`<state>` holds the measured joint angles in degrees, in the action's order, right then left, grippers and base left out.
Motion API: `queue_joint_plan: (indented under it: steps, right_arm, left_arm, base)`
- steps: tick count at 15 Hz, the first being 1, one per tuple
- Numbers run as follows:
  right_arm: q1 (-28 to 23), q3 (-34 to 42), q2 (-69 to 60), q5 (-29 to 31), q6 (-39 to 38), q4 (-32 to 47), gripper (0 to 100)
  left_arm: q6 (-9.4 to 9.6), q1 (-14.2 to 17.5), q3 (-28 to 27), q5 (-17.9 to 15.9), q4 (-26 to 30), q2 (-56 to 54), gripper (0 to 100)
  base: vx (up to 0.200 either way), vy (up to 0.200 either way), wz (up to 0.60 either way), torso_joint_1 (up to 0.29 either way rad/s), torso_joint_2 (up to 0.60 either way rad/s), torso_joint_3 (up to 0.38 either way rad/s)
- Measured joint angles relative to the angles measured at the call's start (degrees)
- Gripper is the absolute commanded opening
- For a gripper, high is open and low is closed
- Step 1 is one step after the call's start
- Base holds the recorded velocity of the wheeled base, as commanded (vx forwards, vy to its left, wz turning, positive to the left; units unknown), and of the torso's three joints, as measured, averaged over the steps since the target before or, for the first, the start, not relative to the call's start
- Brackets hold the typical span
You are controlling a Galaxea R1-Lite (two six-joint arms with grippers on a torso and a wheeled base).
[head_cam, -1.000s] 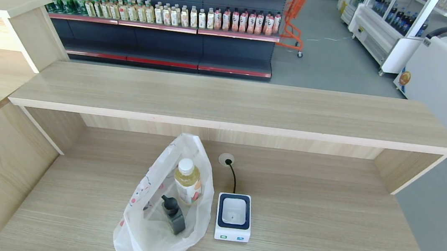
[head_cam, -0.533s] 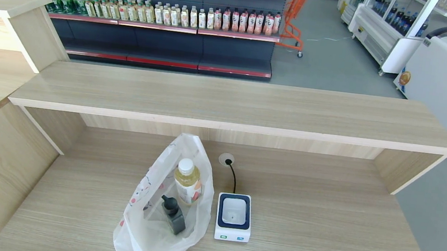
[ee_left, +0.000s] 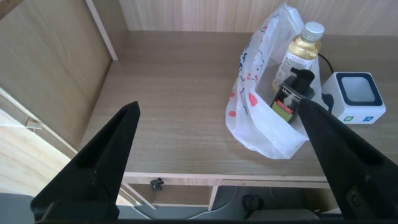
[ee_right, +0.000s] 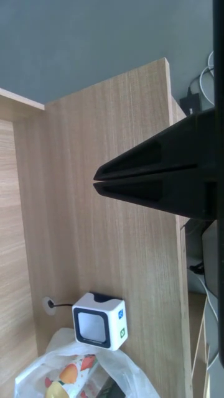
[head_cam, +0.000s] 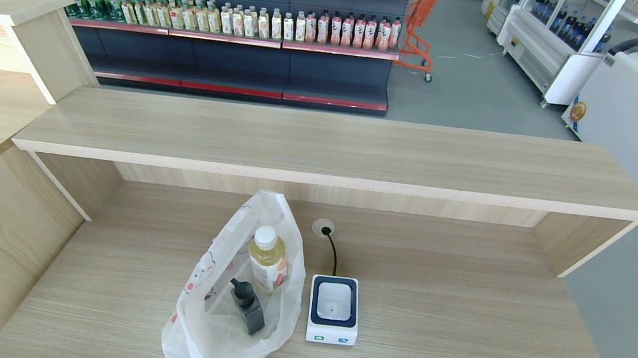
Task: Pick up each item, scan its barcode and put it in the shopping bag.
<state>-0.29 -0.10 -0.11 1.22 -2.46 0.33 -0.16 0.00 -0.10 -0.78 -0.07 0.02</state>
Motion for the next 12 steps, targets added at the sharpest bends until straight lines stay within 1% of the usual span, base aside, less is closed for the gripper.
queue_joint_plan:
  steps: [12]
  right_arm:
    - [0.05,0.00,0.01,0.01,0.00,0.00,0]
  left_arm:
    - [0.00,0.00,0.00,-0.01,0.00,0.00,100]
  base:
    - [0.000,0.000,0.00,0.000,0.00,0.000]
